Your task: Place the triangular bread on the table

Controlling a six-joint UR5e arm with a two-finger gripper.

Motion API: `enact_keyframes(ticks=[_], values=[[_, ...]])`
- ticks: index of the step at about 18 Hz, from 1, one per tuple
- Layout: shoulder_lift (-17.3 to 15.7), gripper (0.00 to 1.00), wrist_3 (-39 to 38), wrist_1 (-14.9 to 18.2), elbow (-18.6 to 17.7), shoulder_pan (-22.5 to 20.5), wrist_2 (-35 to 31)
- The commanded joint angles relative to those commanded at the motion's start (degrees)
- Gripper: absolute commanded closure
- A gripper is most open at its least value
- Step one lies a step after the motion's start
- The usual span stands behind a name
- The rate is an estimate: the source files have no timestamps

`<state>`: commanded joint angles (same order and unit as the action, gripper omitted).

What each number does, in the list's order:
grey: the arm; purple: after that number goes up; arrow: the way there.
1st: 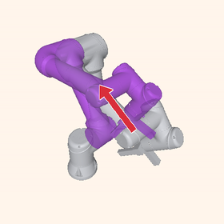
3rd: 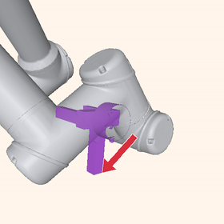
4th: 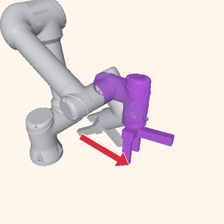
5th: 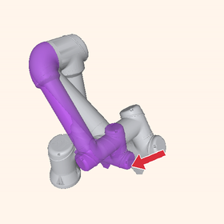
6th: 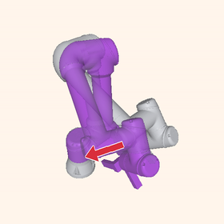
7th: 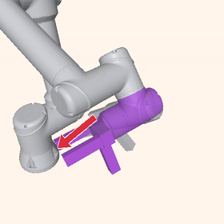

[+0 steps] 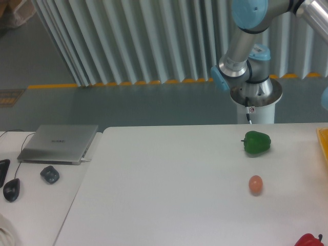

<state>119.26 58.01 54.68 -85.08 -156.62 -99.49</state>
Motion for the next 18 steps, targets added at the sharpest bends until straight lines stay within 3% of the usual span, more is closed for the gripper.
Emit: enact_keyframes(ticks=[18], values=[[1.76, 0.00, 0.17, -1.24, 1.14, -0.53, 0.00]])
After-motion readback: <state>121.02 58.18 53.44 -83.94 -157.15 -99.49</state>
